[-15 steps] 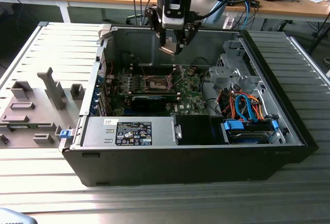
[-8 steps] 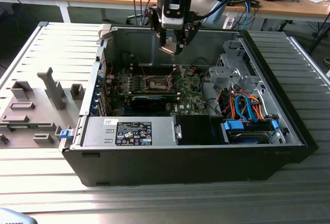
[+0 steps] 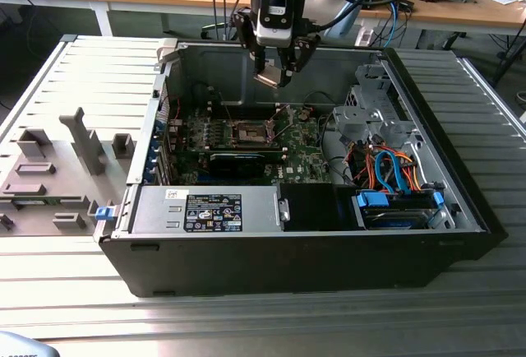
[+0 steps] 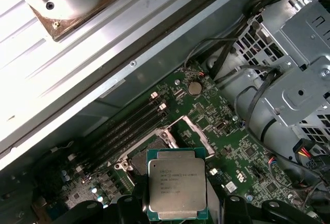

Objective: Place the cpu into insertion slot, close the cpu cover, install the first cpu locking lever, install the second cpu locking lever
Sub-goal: 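Place the cpu into insertion slot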

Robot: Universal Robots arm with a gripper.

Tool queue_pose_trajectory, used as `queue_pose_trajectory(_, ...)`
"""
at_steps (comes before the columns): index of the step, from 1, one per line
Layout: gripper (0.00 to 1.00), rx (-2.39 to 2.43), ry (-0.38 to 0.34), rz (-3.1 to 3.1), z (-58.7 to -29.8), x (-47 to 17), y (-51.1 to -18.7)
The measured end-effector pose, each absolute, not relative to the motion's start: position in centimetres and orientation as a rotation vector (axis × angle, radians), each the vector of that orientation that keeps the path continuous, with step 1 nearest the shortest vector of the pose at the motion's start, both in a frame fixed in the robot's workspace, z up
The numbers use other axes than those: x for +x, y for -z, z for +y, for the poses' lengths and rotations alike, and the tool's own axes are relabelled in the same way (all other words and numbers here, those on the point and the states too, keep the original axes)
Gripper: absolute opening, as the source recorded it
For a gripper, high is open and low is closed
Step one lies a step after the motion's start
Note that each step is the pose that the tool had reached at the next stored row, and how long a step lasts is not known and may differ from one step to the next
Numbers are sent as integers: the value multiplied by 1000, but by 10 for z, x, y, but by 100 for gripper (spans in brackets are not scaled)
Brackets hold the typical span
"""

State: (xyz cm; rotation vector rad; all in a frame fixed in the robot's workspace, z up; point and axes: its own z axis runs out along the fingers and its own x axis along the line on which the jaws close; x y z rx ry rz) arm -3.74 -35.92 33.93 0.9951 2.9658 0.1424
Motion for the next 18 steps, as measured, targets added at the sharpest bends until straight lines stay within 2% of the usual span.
queue_pose_trajectory(18, 55, 1055, -142, 2943, -359, -37, -339)
